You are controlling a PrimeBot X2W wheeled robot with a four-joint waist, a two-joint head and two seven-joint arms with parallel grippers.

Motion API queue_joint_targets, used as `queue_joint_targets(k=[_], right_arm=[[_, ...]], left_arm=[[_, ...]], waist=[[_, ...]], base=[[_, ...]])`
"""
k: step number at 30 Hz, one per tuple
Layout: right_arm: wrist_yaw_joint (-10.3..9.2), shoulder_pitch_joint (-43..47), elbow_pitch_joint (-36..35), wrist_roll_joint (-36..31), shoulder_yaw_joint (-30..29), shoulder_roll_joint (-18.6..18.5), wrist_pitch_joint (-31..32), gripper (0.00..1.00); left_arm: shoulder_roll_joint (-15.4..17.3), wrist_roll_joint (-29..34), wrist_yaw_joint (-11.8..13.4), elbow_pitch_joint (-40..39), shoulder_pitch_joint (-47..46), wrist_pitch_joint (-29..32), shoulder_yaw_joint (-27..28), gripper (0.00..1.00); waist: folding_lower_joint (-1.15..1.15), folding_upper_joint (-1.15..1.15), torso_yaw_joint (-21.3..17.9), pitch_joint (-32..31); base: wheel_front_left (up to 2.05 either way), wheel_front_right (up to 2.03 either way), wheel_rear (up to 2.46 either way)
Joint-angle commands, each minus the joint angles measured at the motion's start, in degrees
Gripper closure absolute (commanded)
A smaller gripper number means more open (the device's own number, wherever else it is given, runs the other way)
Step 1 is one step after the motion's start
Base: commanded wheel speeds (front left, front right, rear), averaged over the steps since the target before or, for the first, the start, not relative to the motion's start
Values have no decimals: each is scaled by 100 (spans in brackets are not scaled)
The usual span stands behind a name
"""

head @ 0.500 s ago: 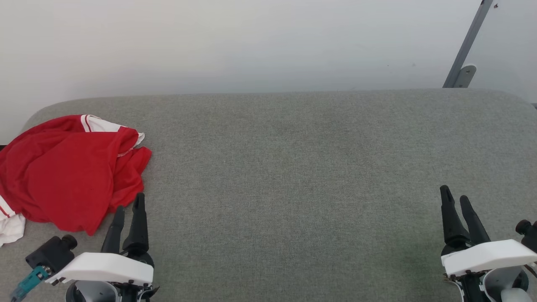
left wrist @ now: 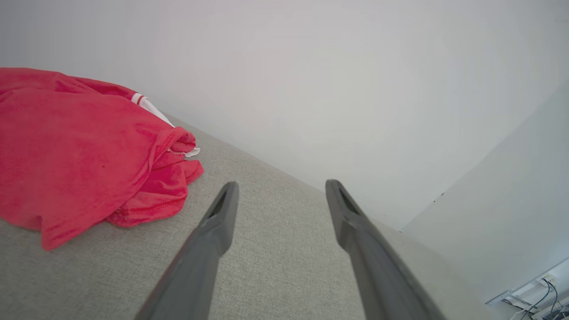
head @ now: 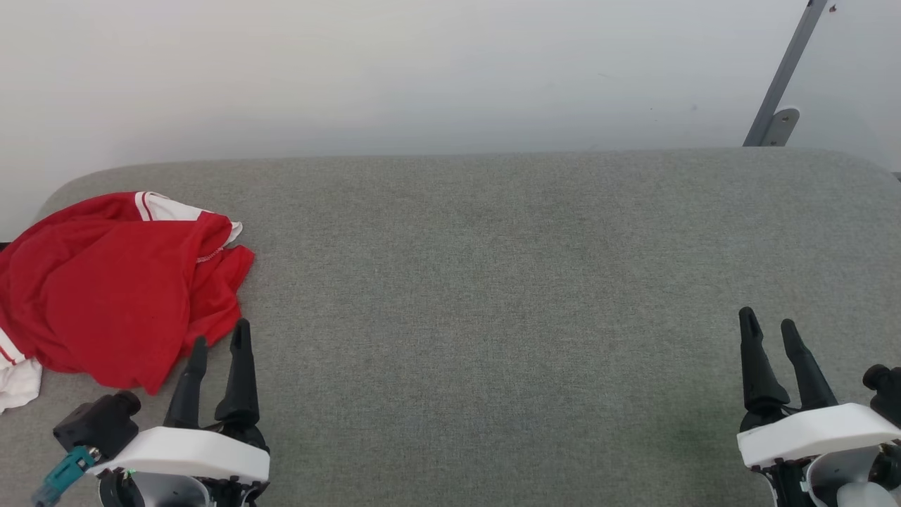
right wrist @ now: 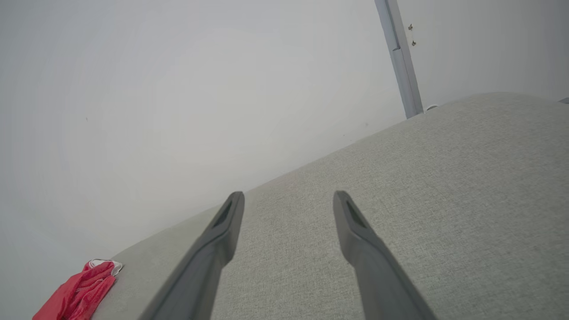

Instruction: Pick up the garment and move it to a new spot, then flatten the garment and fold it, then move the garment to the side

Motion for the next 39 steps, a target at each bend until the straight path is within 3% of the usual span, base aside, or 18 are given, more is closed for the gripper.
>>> queue_joint_targets(k=[1, 39], right_arm=[[24, 1, -96, -137, 14, -34, -65, 0], [29, 139, -308, -2019, 173, -157, -573, 0]], left_arm=[[-1, 188, -50, -84, 21, -58, 22, 0], [8, 1960, -182, -289, 179, -561, -143, 0]], waist=[[0, 0, 0, 0], [0, 0, 3, -6]], base=[[0, 0, 0], [0, 0, 0]])
